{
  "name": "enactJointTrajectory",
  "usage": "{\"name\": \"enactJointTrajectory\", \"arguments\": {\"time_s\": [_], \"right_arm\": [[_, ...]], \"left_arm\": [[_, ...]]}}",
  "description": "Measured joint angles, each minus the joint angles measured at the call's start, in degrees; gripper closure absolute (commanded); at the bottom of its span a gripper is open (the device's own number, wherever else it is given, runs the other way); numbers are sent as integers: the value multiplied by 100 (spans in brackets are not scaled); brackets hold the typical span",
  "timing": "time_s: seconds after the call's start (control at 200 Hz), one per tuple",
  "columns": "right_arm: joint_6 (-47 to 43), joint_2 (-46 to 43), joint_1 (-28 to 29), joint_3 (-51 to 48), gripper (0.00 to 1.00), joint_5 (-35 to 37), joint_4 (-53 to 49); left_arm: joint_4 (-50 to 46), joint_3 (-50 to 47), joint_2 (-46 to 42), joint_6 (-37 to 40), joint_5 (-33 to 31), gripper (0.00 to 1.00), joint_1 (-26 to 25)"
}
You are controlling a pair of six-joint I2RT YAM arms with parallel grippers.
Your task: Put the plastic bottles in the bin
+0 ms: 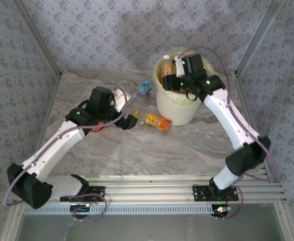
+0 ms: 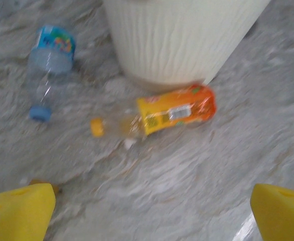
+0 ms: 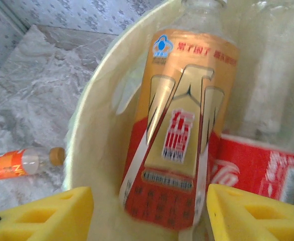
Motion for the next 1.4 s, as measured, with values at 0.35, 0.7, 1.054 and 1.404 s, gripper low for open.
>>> {"name": "enactJointTrajectory", "arguments": {"time_s": [0.35, 0.7, 1.054, 1.404], "right_arm": [[313, -1851, 610, -1613, 20, -732, 514], [863, -2514, 1502, -2640, 0, -1403, 1167], [1182, -2992, 1858, -3602, 0, -1414, 1270], [1471, -3351, 1908, -3860, 0, -1198, 1185]], "left_arm": [[-866, -28, 763, 181, -1307, 0, 697], [-1303, 426, 2203, 463, -2061, 1, 1290], [-1419, 704, 3324, 678, -2015, 1, 1676], [-1626, 787, 3517, 496, -1725, 4, 1700]]}}
